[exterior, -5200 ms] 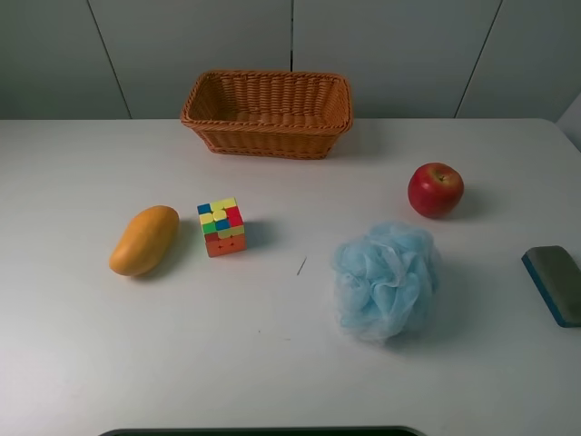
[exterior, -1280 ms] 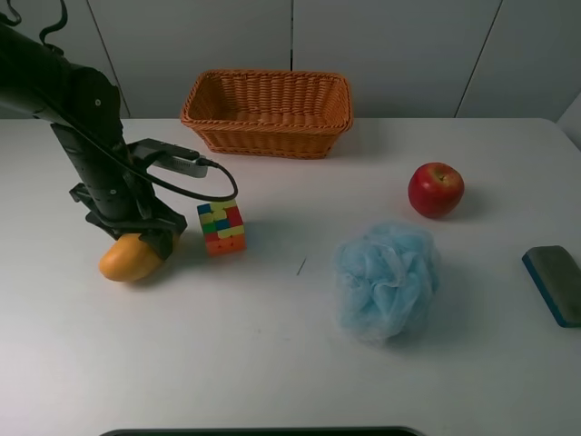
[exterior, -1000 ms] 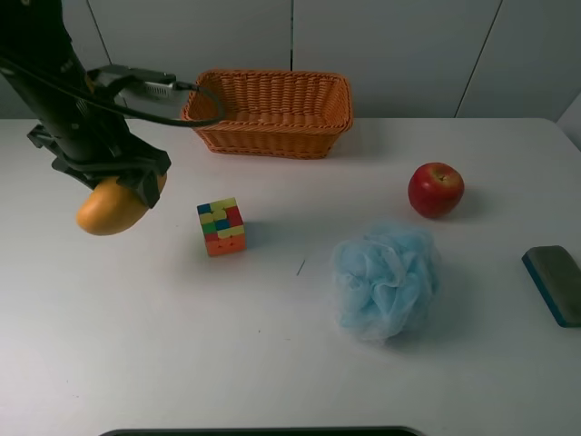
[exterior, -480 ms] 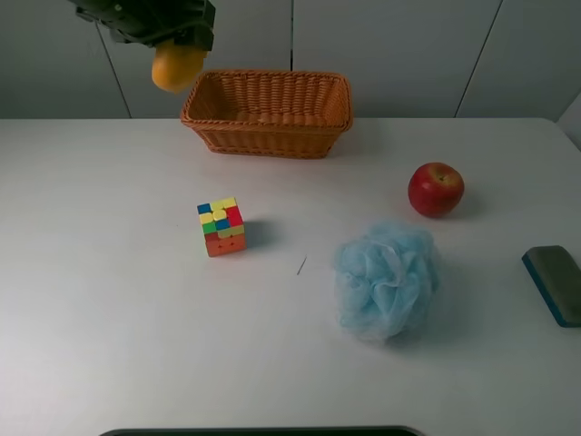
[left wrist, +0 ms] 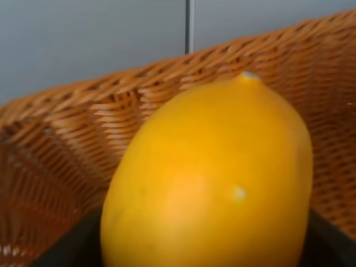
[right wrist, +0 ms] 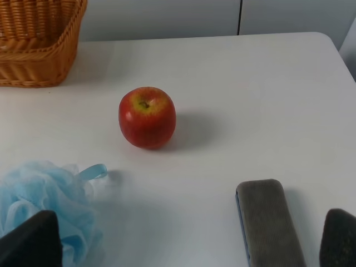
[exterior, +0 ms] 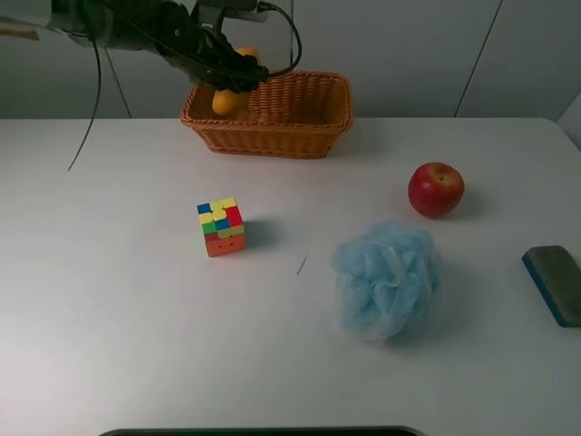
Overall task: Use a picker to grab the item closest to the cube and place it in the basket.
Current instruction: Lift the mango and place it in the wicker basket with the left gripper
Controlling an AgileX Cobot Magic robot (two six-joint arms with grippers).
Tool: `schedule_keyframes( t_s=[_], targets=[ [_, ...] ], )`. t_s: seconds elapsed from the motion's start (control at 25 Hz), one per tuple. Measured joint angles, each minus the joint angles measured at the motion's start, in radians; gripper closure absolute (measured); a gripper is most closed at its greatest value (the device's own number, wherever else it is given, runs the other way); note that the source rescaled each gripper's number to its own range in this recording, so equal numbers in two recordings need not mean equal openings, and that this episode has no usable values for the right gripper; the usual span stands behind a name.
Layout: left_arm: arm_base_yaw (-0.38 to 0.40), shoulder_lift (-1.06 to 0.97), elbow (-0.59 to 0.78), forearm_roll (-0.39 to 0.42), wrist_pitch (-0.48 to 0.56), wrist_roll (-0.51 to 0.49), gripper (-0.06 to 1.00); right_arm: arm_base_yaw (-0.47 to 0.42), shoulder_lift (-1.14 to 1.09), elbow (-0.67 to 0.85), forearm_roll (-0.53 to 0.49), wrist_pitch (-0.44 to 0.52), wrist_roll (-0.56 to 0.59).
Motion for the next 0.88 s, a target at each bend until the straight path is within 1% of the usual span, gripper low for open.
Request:
schedule_keyframes(
  t_s=[0.12, 0.28, 0.44, 0.48, 0.52, 0.56, 0.6, 0.76, 0.8, 0.88],
  targets=[
    [0.0, 0.05, -0.038, 0.0, -0.002, 0.0, 0.94, 0.0, 0.0, 0.0, 0.0, 0.0, 0.0],
    [0.0, 0.062, -0.047, 0.004, -0.004, 0.002, 0.94, 0.0, 0.0, 0.0, 0.0, 0.0, 0.0],
    [0.0, 0.06, -0.05, 0.008, -0.004, 0.026, 0.94, 0.0, 0.0, 0.0, 0.0, 0.0, 0.0],
    [0.0, 0.06, -0.05, 0.008, -0.001, 0.026, 0.83, 0.0, 0.0, 0.0, 0.0, 0.0, 0.0],
    [0.0, 0.058, -0.05, 0.01, 0.002, 0.026, 0.33, 0.0, 0.0, 0.0, 0.0, 0.0, 0.0],
    [0.0, 0.053, -0.05, 0.01, 0.008, 0.026, 0.19, 0.0, 0.0, 0.0, 0.0, 0.0, 0.0],
    [0.0, 0.047, -0.05, 0.01, 0.017, 0.026, 0.14, 0.0, 0.0, 0.0, 0.0, 0.0, 0.0],
    [-0.004, 0.015, -0.05, 0.012, 0.052, 0.026, 0.1, 0.0, 0.0, 0.0, 0.0, 0.0, 0.0],
    [-0.004, 0.004, -0.05, 0.014, 0.06, 0.026, 0.07, 0.0, 0.0, 0.0, 0.0, 0.0, 0.0],
    [-0.01, -0.022, -0.05, 0.016, 0.097, 0.026, 0.04, 0.0, 0.0, 0.0, 0.0, 0.0, 0.0]
  ],
)
